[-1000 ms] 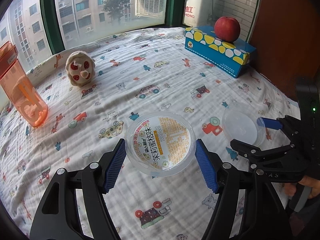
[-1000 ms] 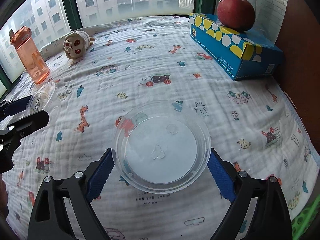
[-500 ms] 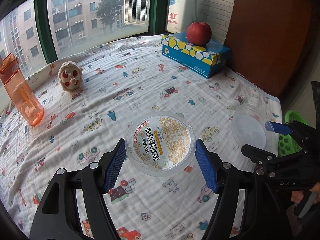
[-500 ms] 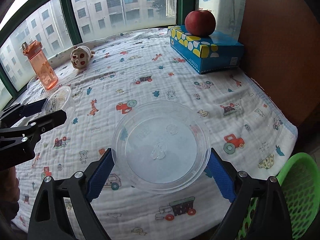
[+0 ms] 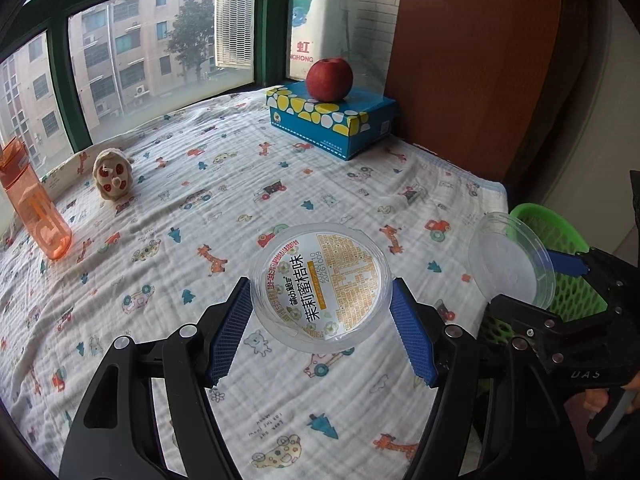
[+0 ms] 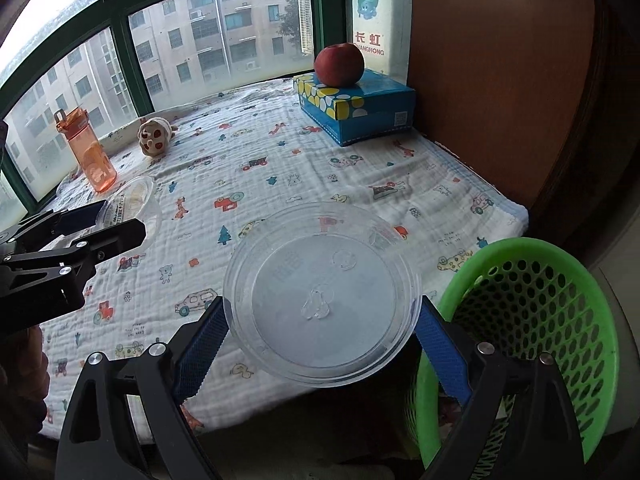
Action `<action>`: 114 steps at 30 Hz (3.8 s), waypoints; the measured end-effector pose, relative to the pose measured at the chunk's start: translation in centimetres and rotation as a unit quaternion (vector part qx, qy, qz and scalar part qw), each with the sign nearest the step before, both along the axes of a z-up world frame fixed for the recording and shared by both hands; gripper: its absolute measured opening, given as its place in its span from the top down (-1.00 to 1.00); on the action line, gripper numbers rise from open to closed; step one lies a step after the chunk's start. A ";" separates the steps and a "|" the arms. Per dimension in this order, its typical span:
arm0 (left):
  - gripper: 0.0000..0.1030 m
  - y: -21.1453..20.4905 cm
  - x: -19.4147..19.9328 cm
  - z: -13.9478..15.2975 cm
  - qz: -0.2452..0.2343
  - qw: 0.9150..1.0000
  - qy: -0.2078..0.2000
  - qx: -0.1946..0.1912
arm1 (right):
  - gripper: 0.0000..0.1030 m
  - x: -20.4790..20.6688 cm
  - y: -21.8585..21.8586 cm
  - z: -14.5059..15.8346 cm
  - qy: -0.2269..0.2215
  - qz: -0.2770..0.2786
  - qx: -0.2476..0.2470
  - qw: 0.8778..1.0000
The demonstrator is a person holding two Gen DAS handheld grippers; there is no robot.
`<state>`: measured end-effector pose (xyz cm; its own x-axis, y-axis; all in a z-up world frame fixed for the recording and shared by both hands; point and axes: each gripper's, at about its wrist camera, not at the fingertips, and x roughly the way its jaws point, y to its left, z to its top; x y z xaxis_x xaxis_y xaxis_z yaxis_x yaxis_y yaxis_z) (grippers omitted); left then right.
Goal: Collect trash
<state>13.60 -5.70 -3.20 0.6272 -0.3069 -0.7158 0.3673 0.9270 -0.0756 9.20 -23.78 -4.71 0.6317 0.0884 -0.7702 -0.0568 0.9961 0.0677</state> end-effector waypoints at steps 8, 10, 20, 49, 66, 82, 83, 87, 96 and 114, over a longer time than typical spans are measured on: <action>-0.32 -3.6 -1.9 0.8 -0.031 0.999 -0.008 -0.003 | -0.71 -3.1 -3.6 0.5 -0.008 -0.036 0.003 0.999; -0.32 -4.4 -2.2 1.1 -0.037 0.999 -0.010 -0.004 | -0.71 -3.8 -4.4 0.5 -0.009 -0.045 0.005 0.999; -0.32 -8.7 -3.4 2.5 -0.063 0.998 -0.029 -0.002 | -0.71 -6.1 -8.6 0.5 -0.012 -0.090 0.010 0.996; -0.32 -14.7 -5.1 3.9 -0.110 0.993 -0.040 -0.013 | -0.78 -8.9 -16.3 -0.9 -0.007 -0.182 0.002 0.983; -0.33 -19.1 -5.9 3.0 -0.142 0.989 -0.029 -0.012 | -0.78 -12.8 -17.1 -0.8 -0.012 -0.201 0.005 0.980; -0.57 -22.1 -5.3 0.7 -0.168 0.985 0.019 -0.039 | -0.78 -15.1 -17.8 -0.8 -0.018 -0.223 0.022 0.974; -0.57 -22.0 -5.4 0.6 -0.168 0.985 0.021 -0.042 | -0.78 -15.2 -17.8 -0.8 -0.018 -0.223 0.023 0.974; -0.58 -21.2 -5.4 0.9 -0.163 0.985 0.019 -0.047 | -0.78 -15.2 -17.3 -0.5 -0.022 -0.219 0.026 0.975; -0.64 -17.5 -5.6 2.5 -0.117 0.993 -0.015 -0.018 | -0.78 -14.9 -15.4 0.5 -0.039 -0.202 0.035 0.978; -0.85 -6.1 -6.8 6.1 0.031 0.996 -0.088 0.011 | -0.78 -12.4 -8.4 4.2 -0.094 -0.130 0.036 0.986</action>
